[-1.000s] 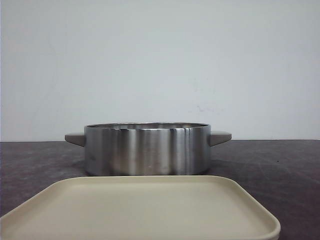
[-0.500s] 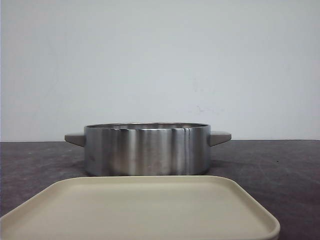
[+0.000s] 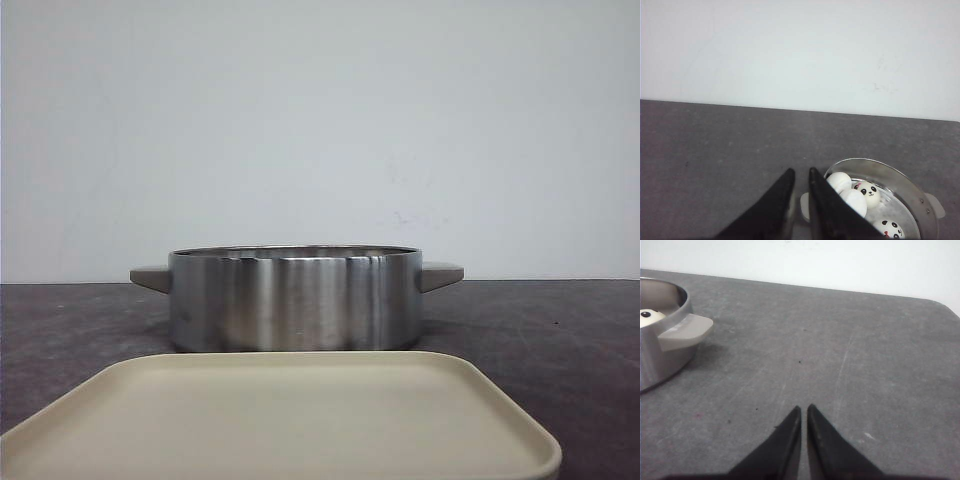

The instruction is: Steam buns

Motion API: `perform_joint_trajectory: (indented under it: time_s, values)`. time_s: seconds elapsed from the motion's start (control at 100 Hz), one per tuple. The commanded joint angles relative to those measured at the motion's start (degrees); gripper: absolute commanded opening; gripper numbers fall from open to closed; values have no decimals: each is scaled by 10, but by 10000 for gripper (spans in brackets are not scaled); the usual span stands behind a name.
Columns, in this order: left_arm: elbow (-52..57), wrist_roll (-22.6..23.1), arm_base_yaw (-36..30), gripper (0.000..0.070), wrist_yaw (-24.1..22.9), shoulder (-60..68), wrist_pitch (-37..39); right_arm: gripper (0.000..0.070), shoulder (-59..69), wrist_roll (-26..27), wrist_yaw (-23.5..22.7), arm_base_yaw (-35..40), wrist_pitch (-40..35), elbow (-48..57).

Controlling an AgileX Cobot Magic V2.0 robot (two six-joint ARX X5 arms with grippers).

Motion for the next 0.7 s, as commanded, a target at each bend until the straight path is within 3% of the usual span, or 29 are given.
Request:
perform_joint_trajectory:
  time_s: [0.0,0.69]
  values:
    - [5,-1,-1,0,-1,3,8,12,-2,-6,3,-3,-1,-3]
    - [5,-1,-1,0,-2,3,8,13,-2,-6,9,-4,13,-3]
